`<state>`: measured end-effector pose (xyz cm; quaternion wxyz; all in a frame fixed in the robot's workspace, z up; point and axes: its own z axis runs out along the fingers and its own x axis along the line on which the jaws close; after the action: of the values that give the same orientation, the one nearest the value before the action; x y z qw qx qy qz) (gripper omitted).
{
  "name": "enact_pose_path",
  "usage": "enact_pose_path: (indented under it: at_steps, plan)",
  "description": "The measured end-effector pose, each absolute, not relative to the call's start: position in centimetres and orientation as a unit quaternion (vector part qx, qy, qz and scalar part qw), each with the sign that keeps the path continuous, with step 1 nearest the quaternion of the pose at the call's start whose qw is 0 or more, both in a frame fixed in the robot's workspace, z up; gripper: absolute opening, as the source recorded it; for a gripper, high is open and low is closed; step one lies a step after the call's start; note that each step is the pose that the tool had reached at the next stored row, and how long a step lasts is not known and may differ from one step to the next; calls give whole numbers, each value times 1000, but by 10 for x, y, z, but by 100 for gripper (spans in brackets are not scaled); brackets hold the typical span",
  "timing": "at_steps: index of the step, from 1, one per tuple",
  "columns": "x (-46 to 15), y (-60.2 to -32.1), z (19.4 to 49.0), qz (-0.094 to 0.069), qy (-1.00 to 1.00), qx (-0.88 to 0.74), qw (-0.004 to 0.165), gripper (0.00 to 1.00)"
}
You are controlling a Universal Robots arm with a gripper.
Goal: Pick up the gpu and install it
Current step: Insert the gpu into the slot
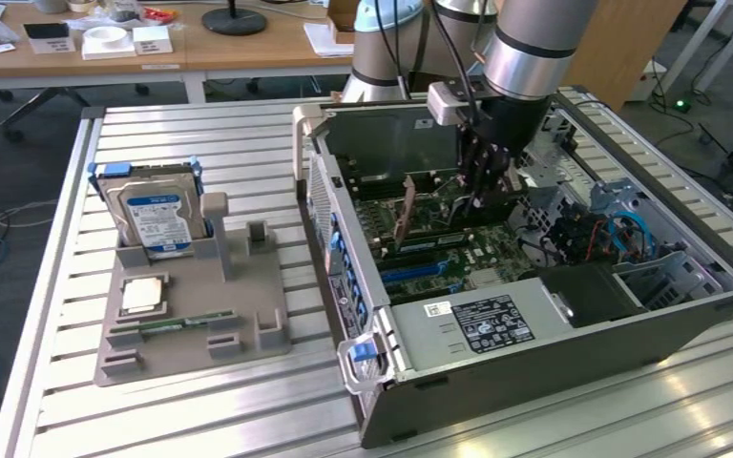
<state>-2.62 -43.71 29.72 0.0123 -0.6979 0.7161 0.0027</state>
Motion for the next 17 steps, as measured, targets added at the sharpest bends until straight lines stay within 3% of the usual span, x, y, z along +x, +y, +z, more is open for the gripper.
enact_pose_path:
  at_steps: [17]
  plan:
    - [-27, -437, 290, 2, 716, -698, 13, 26]
